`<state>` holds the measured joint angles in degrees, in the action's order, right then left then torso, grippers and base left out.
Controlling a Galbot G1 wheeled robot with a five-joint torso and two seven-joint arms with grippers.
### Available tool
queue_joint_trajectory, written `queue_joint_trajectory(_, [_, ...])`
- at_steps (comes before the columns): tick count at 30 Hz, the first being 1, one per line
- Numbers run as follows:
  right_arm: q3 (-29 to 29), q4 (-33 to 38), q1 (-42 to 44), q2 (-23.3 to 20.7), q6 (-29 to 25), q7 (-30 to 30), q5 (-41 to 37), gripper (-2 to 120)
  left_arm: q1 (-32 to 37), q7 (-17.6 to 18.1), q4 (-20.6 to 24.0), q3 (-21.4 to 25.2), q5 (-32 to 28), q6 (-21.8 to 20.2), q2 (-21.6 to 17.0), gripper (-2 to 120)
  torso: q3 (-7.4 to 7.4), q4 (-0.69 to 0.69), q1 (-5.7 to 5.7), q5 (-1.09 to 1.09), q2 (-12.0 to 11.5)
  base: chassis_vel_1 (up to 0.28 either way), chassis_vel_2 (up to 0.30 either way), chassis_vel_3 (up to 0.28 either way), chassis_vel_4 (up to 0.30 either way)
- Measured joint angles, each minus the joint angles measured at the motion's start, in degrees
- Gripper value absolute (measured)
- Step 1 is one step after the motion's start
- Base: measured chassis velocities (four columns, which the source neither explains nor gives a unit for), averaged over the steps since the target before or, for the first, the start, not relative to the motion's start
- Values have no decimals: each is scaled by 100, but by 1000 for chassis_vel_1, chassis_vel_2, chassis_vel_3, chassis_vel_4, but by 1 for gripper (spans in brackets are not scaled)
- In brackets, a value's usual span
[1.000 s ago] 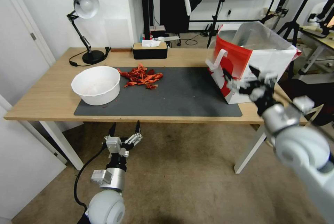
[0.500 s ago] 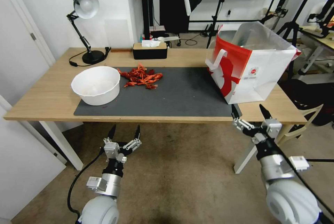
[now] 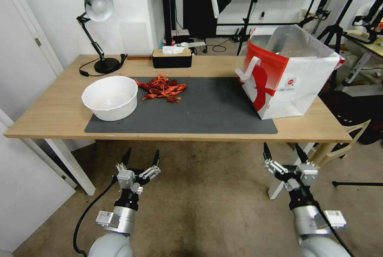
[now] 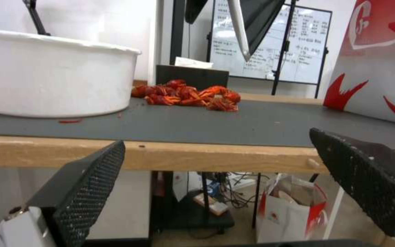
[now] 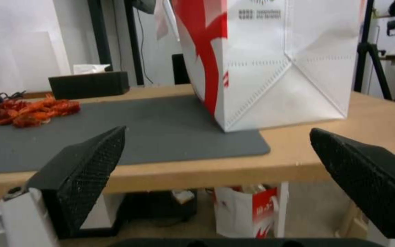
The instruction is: Close the takeout container lid, then place the container into the takeout bag.
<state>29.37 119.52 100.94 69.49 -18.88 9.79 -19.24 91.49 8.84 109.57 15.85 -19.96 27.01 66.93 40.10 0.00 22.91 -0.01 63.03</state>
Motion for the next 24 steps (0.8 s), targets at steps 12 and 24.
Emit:
queue_joint_trajectory(12, [-36,-198,26,252,-178,-118,164,100,31,-1,-57,5,44,26,31,100,0,0,0,0,0,0,0,0,0])
queue_joint_trajectory(24, [-36,-195,15,239,-170,-118,153,100,29,5,-59,2,44,26,32,100,1,0,0,1,-1,0,0,0,0])
